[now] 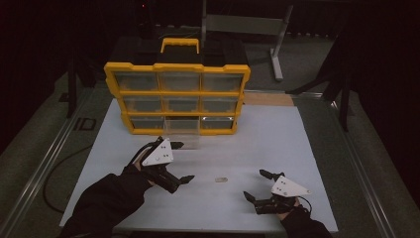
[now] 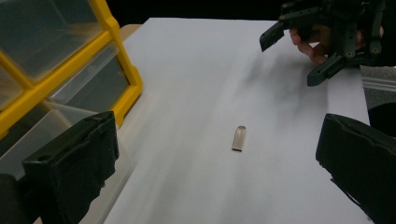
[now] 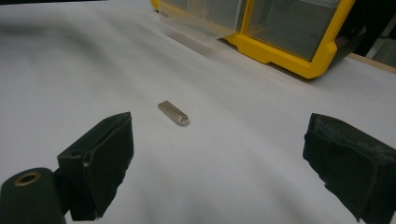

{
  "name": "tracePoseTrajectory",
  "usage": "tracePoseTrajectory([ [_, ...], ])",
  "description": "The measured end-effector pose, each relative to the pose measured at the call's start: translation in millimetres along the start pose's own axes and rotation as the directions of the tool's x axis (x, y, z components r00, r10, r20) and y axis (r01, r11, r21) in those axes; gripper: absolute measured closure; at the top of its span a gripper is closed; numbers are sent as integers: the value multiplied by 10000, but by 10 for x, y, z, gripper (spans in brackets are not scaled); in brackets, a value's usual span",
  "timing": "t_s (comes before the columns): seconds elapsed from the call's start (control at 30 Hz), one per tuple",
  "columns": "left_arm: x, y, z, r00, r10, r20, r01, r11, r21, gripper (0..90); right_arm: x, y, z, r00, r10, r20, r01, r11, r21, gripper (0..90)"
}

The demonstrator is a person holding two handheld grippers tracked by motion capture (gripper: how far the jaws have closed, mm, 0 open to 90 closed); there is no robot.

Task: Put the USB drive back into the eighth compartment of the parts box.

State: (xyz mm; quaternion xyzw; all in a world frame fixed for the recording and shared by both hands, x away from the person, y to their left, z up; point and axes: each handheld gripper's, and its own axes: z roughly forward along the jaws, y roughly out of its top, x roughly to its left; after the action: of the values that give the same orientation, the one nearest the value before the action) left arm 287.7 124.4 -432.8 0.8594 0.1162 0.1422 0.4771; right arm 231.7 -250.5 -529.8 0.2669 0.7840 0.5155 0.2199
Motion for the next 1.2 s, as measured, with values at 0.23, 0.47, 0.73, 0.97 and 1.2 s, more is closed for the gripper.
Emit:
tracePoseTrajectory([
  [0.23,-32,16,159,9994,76,335,-82,9998,179,3,1,0,1,10000,-49,4,49,10000,-19,90],
  [0.47,-89,7,337,9972,165,733,-194,9990,394,3,10,2,3,10000,29,-13,-29,10000,-19,90],
  [0.73,-130,13,496,9945,231,1017,-293,9977,604,3,3,-1,9,10000,37,-48,-37,10000,11,90],
  [0.97,-165,12,662,9899,233,1399,-364,9951,920,3,4,0,14,10000,14,-47,-14,10000,11,90],
  [1.2,-177,-6,815,9865,156,1633,-338,9934,1094,3,8,0,15,10000,-11,-83,11,10000,35,90],
])
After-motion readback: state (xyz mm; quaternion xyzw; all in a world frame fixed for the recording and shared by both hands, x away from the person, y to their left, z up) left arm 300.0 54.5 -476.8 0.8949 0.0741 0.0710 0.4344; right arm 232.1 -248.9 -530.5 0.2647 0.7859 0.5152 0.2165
